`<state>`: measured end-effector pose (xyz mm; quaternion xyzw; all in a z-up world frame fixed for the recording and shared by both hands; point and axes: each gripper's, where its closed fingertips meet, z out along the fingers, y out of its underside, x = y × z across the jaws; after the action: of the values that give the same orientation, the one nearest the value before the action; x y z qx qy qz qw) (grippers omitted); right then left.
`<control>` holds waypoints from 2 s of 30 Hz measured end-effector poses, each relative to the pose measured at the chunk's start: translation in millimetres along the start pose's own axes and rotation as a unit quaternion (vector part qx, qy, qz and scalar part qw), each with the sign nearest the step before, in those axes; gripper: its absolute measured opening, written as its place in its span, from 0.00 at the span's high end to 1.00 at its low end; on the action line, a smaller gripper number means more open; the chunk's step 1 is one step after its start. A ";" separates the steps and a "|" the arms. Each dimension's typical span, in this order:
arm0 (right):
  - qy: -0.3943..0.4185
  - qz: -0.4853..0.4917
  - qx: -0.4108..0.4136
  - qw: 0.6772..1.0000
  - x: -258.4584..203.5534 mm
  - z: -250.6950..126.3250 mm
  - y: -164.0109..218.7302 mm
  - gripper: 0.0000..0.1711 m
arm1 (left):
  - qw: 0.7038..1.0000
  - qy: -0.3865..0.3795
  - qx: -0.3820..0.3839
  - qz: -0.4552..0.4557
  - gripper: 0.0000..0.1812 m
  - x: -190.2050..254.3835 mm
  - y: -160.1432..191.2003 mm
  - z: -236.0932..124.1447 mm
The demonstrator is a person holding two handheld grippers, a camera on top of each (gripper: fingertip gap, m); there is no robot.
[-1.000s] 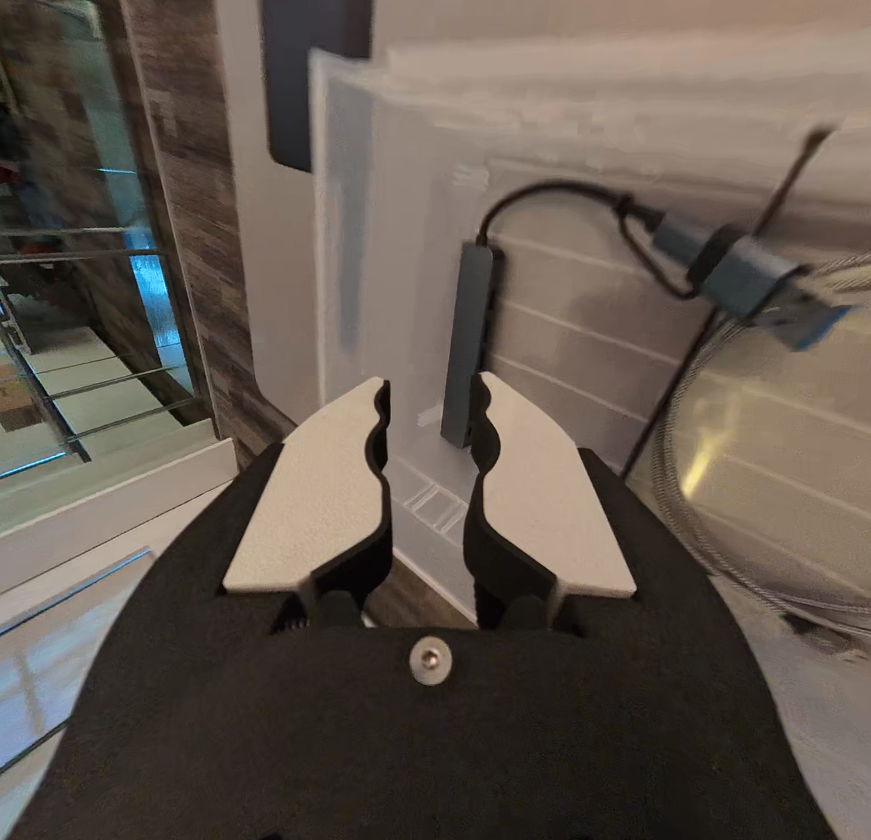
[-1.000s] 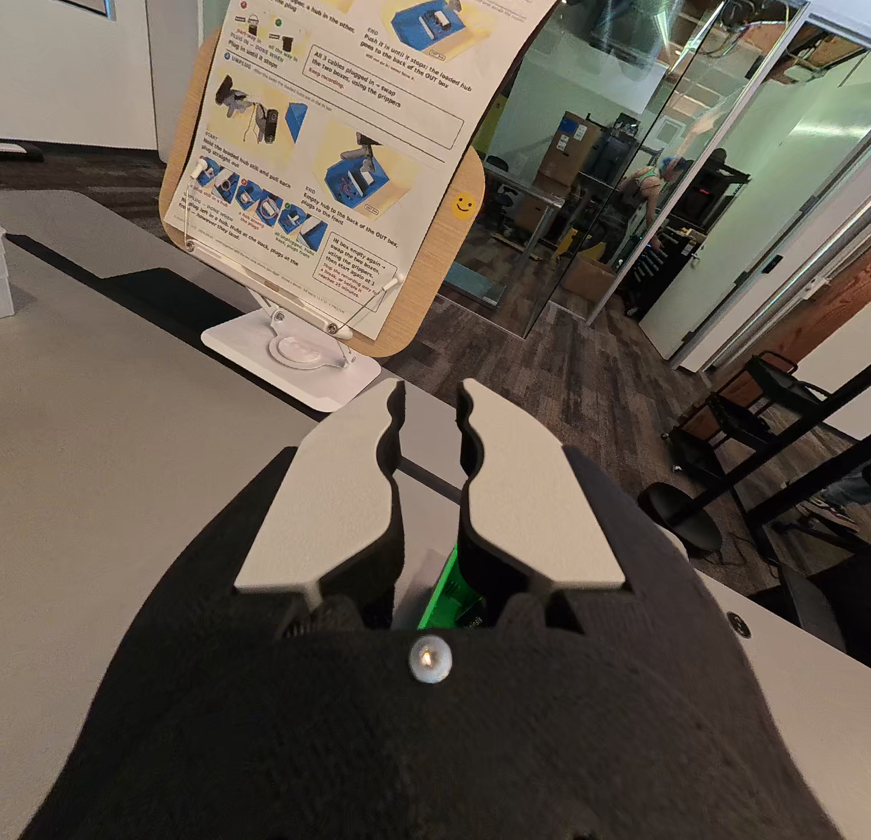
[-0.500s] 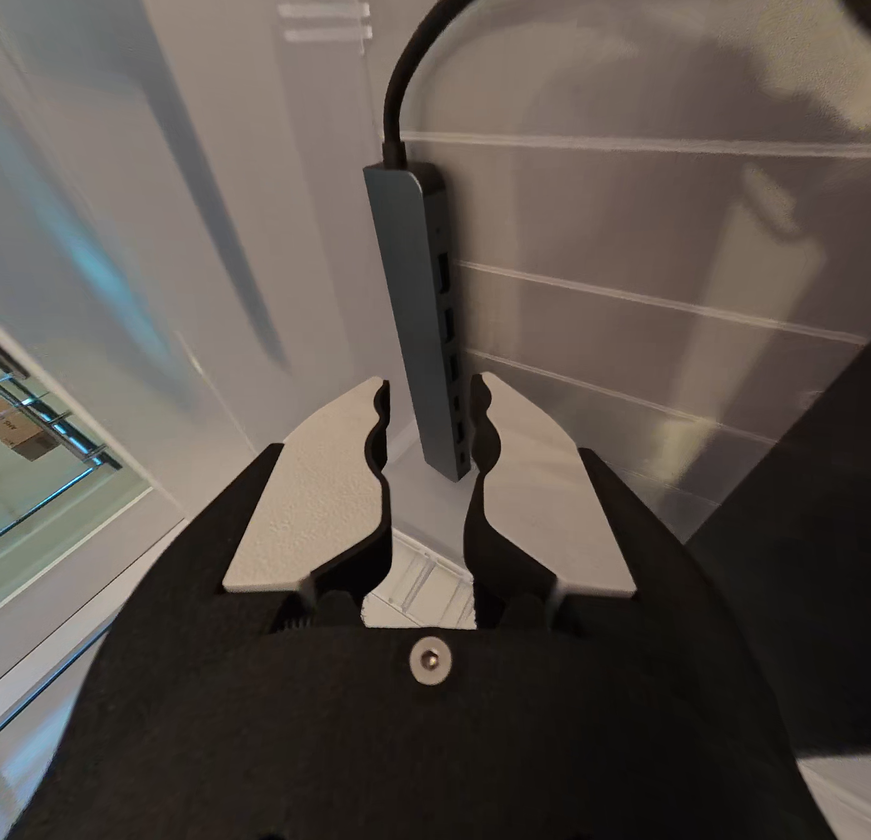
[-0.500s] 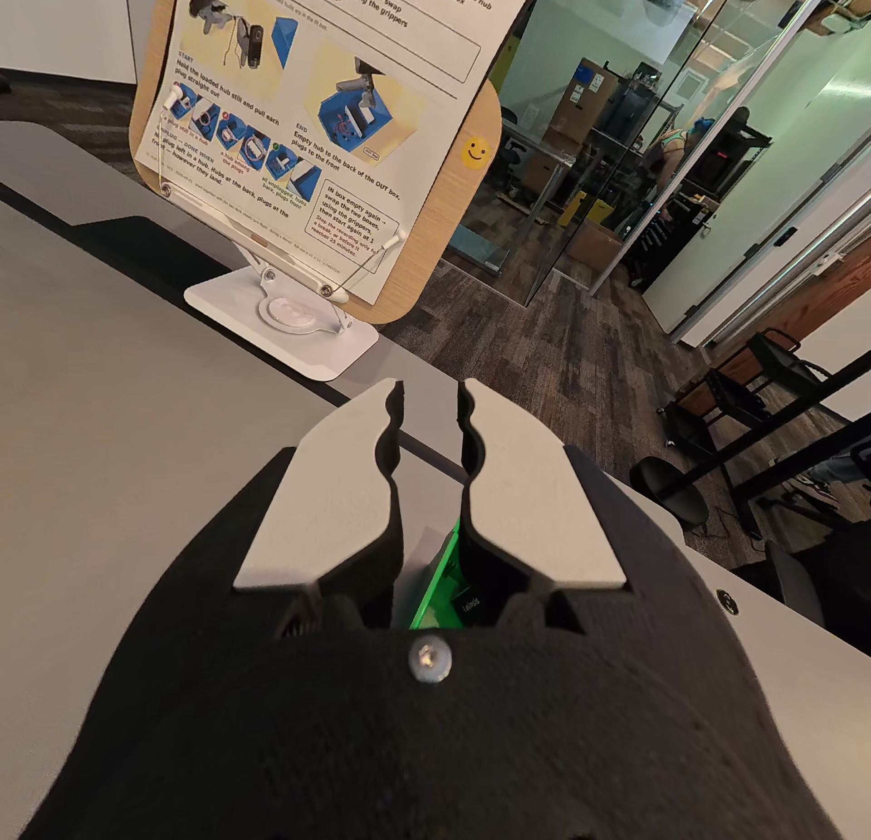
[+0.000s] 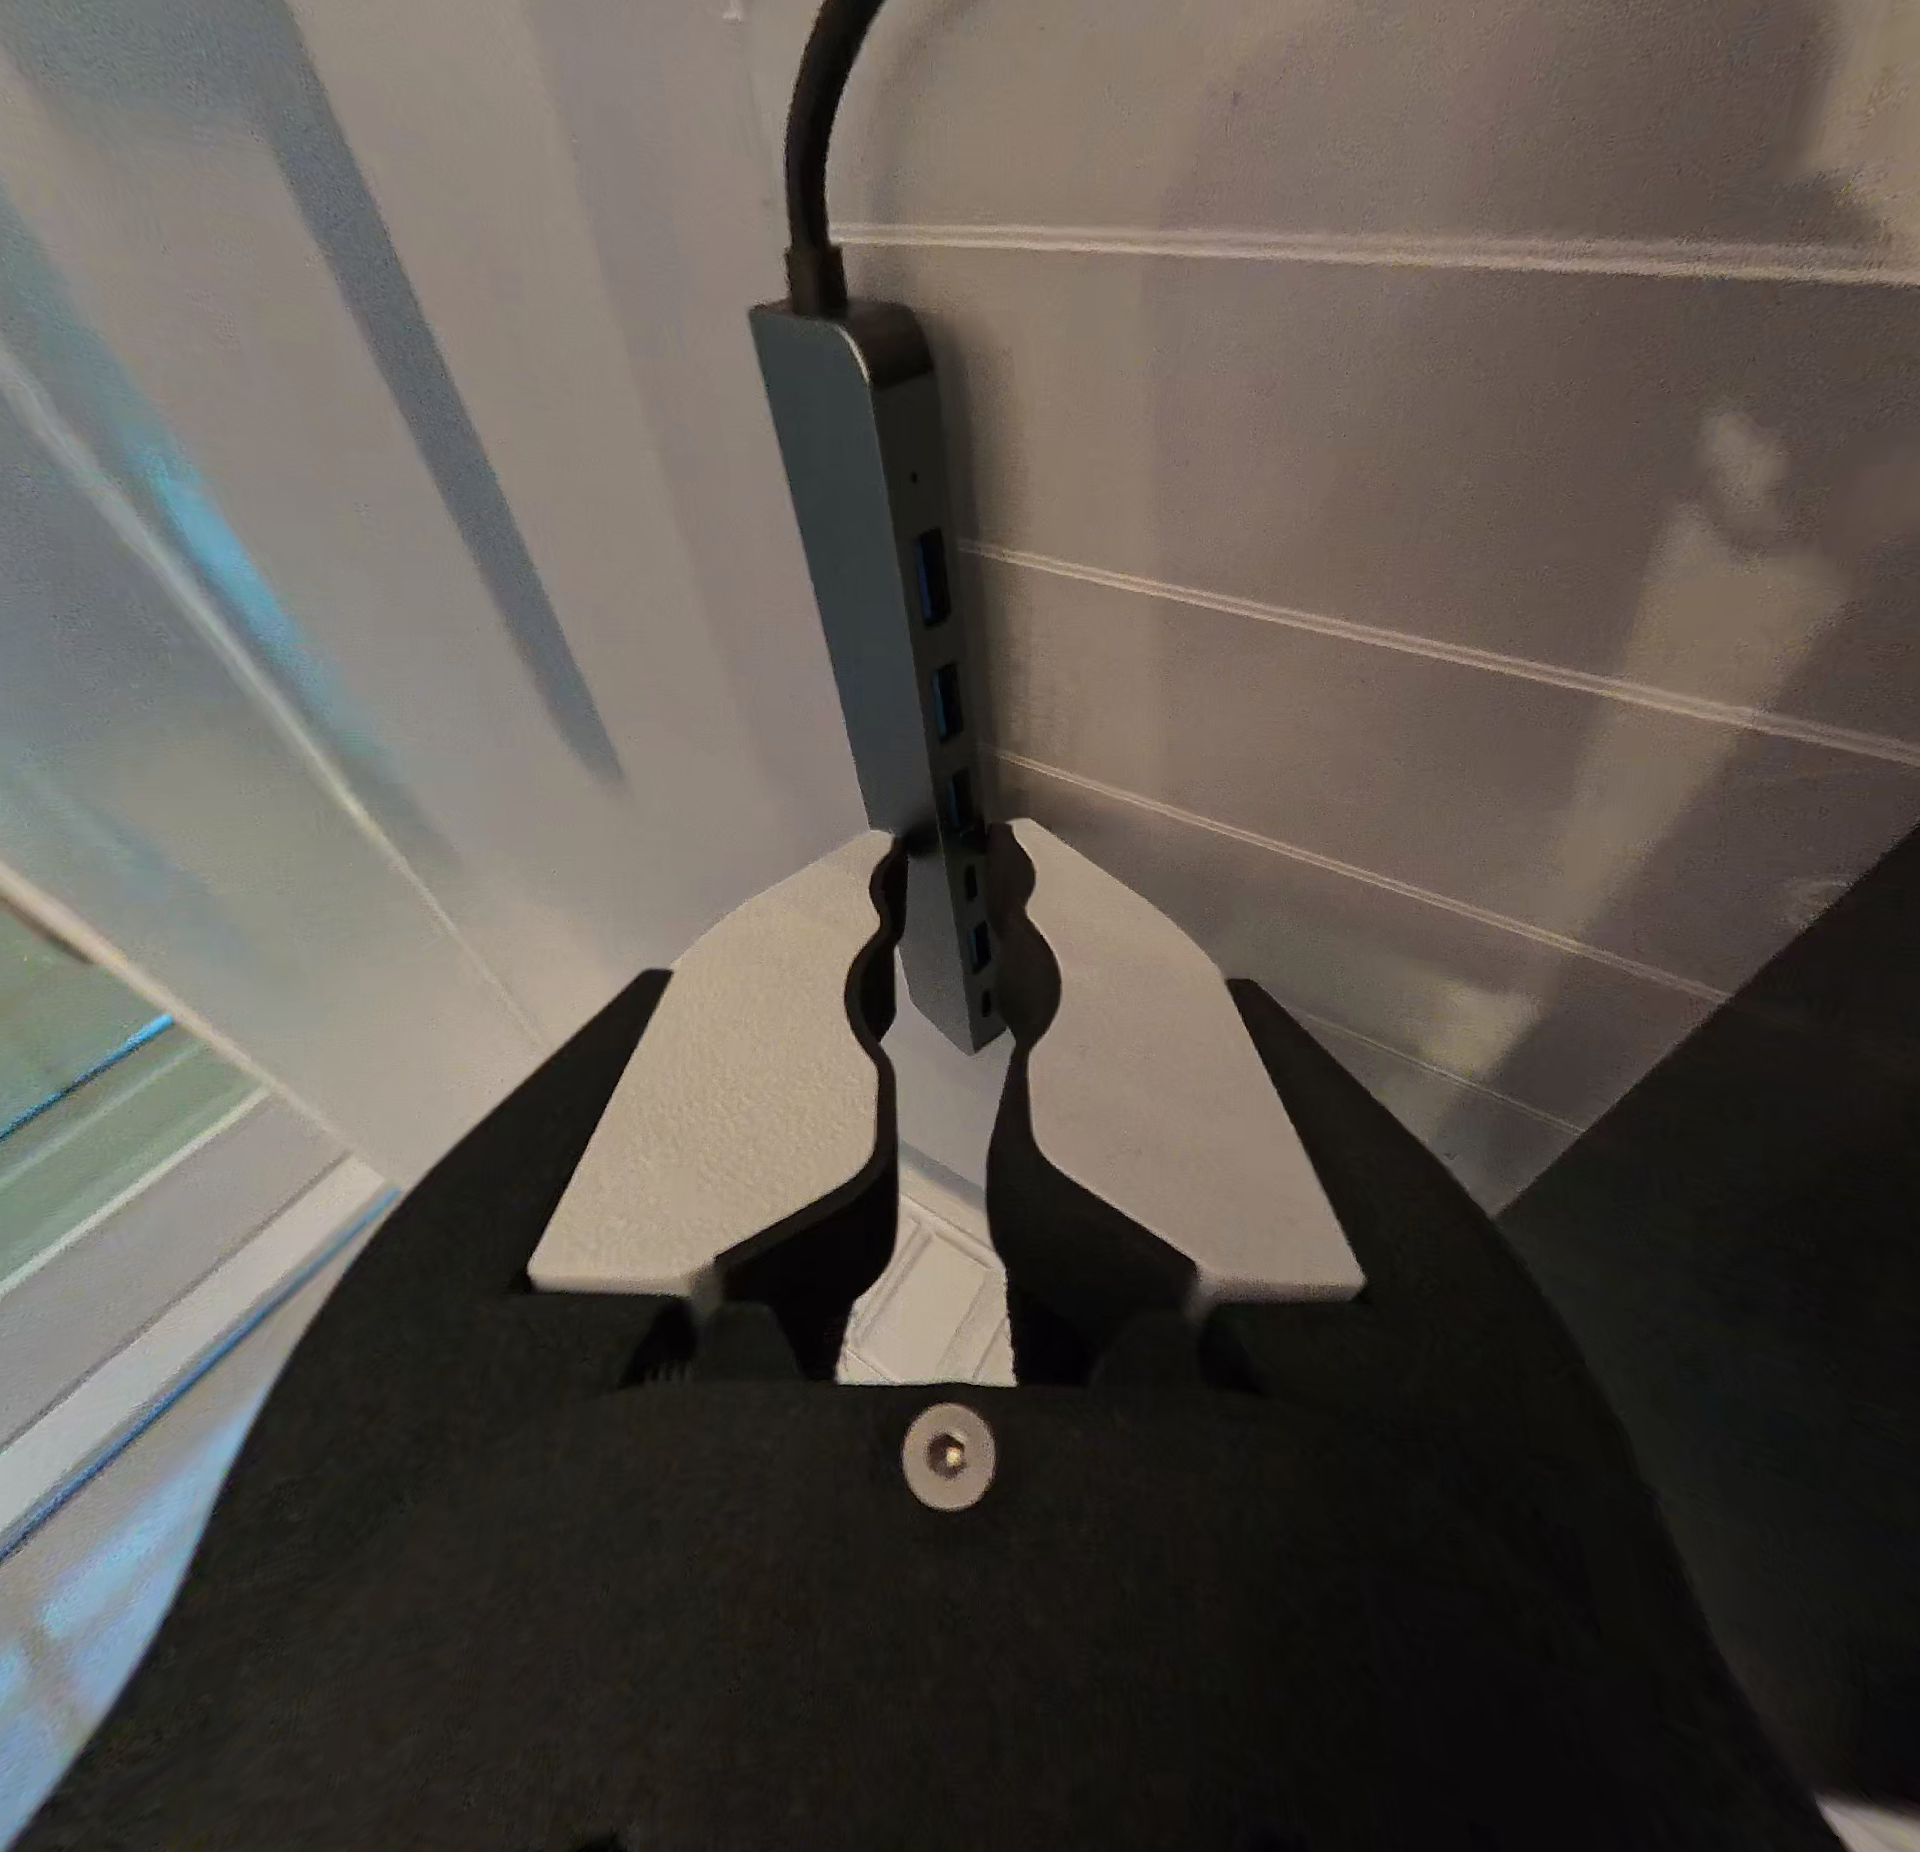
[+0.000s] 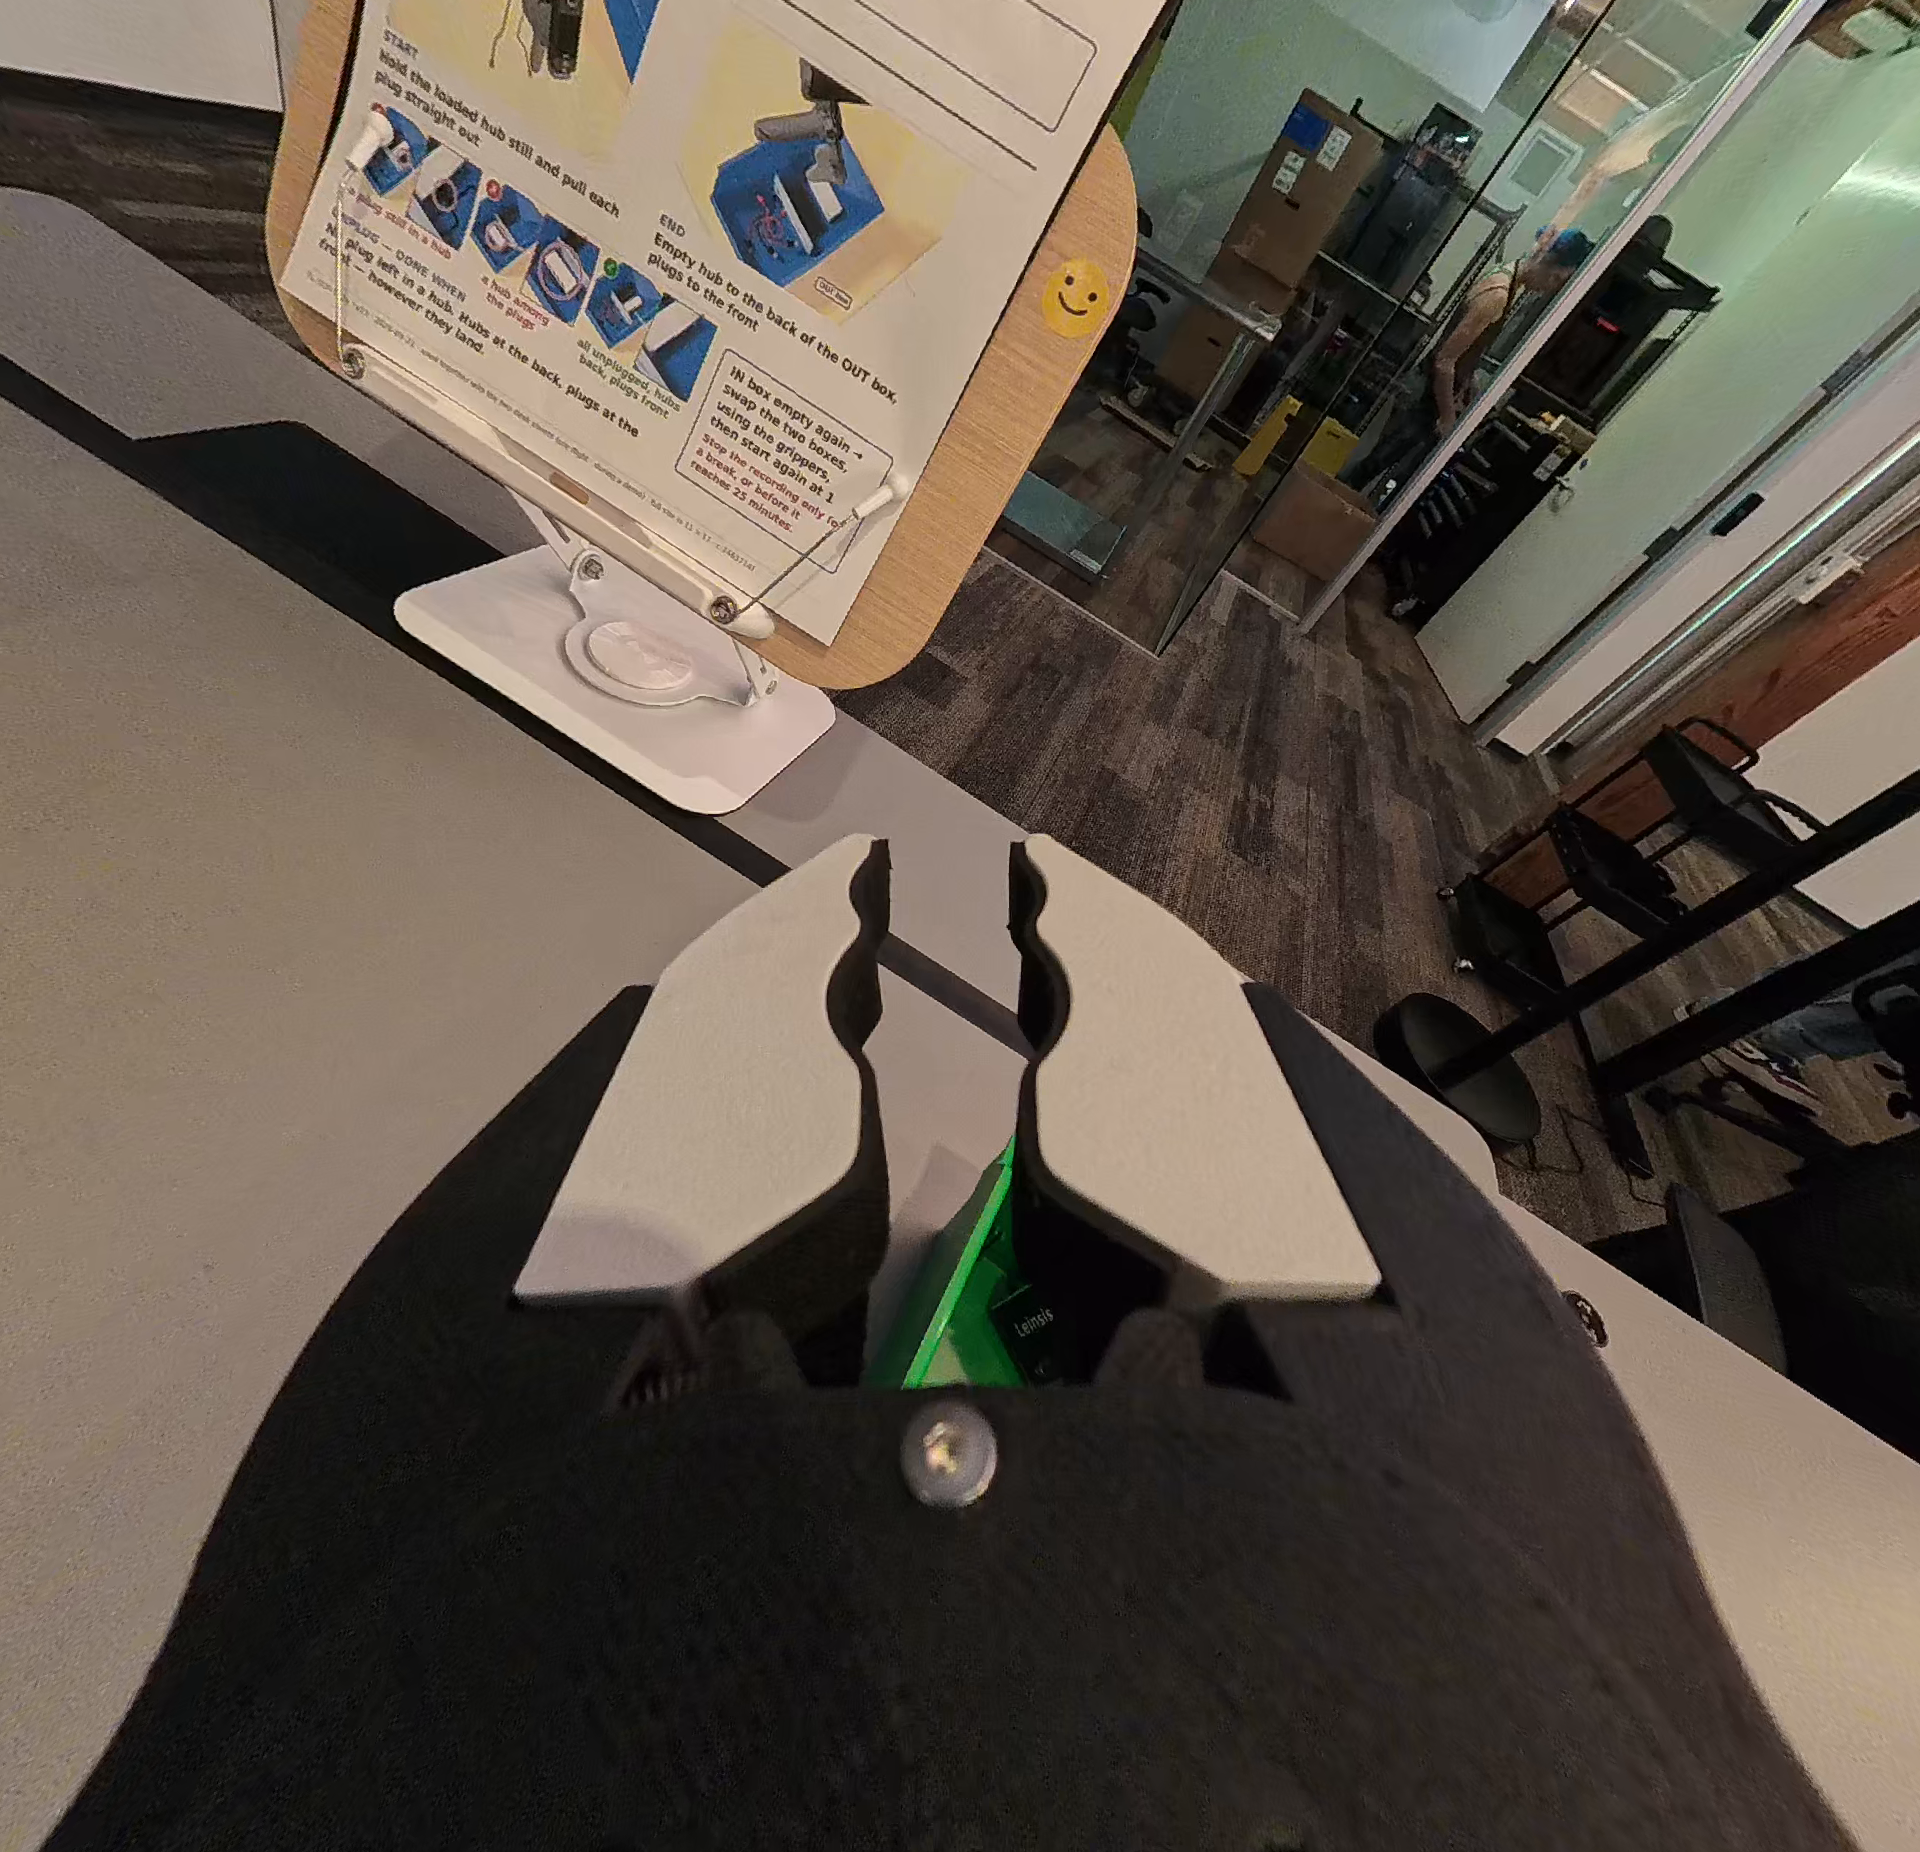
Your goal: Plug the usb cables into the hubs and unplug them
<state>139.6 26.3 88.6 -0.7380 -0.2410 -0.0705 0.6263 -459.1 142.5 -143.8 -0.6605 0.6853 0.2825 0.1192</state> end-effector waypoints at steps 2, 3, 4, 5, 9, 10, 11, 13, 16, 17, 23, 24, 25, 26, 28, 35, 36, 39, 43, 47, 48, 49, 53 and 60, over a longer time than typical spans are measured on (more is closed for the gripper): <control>-0.001 -0.001 -0.001 1.000 -0.7 -0.2 -0.1 0.87 | 1.000 0.017 0.002 -0.022 0.93 -1.2 -0.2 -5.8; -0.002 -0.002 -0.001 1.000 -1.1 -0.4 -0.3 0.87 | 0.999 0.019 0.003 -0.029 0.93 -3.7 0.1 -10.1; -0.003 -0.003 -0.001 1.000 -1.5 -0.5 -0.5 0.87 | 0.999 0.019 0.003 -0.033 0.93 -6.7 0.5 -15.2; -0.004 -0.003 0.000 1.000 -1.8 -0.8 -0.9 0.87 | 0.999 0.020 0.004 -0.038 0.93 -9.2 1.0 -21.0; -0.009 -0.003 0.004 1.000 -3.1 -2.0 -3.1 0.87 | 0.998 0.035 -0.009 -0.052 0.94 -16.1 4.9 -47.0; -0.013 -0.003 0.006 1.000 -4.3 -2.2 -3.8 0.87 | 0.998 0.033 -0.019 -0.048 0.94 -18.3 7.6 -53.4; -0.016 -0.003 0.007 1.000 -5.3 -2.3 -4.3 0.87 | 0.998 0.034 -0.031 -0.044 0.94 -19.4 11.2 -59.6; -0.020 -0.004 0.008 1.000 -7.1 -2.1 -5.1 0.87 | 0.997 0.039 -0.057 -0.038 0.94 -20.9 18.1 -72.5; -0.028 -0.005 0.013 1.000 -11.1 -1.7 -7.4 0.87 | 0.994 0.046 -0.093 -0.030 0.94 -23.8 27.3 -94.2; -0.033 -0.004 0.016 0.999 -13.0 -1.4 -8.8 0.87 | 0.993 0.046 -0.103 -0.027 0.94 -25.5 29.8 -102.2; -0.077 0.004 0.043 0.996 -36.8 5.3 -19.9 0.87 | 0.986 0.029 -0.161 -0.007 0.94 -43.8 35.7 -160.5; -0.087 0.007 0.051 0.995 -42.8 7.5 -22.3 0.87 | 0.985 0.024 -0.171 -0.004 0.94 -48.0 35.4 -171.6; -0.099 0.010 0.059 0.993 -49.9 9.7 -25.2 0.87 | 0.983 0.017 -0.181 0.002 0.94 -52.6 34.7 -183.2; -0.112 0.011 0.069 0.991 -57.5 12.0 -28.1 0.87 | 0.982 0.008 -0.190 0.008 0.94 -57.6 33.5 -195.3; -0.133 0.012 0.083 0.988 -71.9 16.7 -32.1 0.87 | 0.979 -0.007 -0.204 0.015 0.94 -67.1 28.6 -220.7; -0.177 -0.013 0.093 0.980 -102.4 22.5 -36.1 0.86 | 0.980 -0.071 -0.184 0.012 0.94 -97.7 -22.0 -311.0; -0.174 -0.015 0.095 0.980 -99.0 19.5 -37.3 0.85 | 0.984 -0.075 -0.164 0.006 0.95 -97.4 -37.0 -318.8; -0.175 0.012 0.116 0.978 -81.2 2.4 -45.6 0.85 | 0.992 -0.073 -0.101 -0.006 0.94 -85.6 -88.5 -327.8; -0.163 0.045 0.138 0.976 -46.3 -27.7 -50.8 0.85 | 0.996 -0.067 -0.055 0.016 0.95 -57.4 -155.6 -314.0; -0.099 0.041 0.135 0.985 -8.8 -49.5 -45.4 0.85 | 0.997 -0.060 -0.035 0.045 0.95 -26.5 -214.9 -283.8; -0.085 0.035 0.133 0.987 -2.1 -53.7 -44.0 0.85 | 0.997 -0.057 -0.031 0.049 0.95 -18.8 -227.8 -274.9; -0.079 0.033 0.134 0.987 1.6 -57.8 -43.6 0.85 | 0.997 -0.053 -0.028 0.050 0.95 -11.1 -239.7 -265.9; -0.073 0.042 0.155 0.984 11.4 -71.4 -47.6 0.85 | 0.998 -0.042 0.001 0.035 0.95 15.2 -278.1 -232.2; -0.063 0.058 0.170 0.982 25.3 -81.5 -45.6 0.85 | 0.998 -0.003 0.053 -0.041 0.94 44.2 -291.7 -178.4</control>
<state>157.6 -40.5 156.2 -0.6367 -0.2453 0.0545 0.7290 -142.3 17.7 -89.7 -0.6802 0.6712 0.2425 0.1676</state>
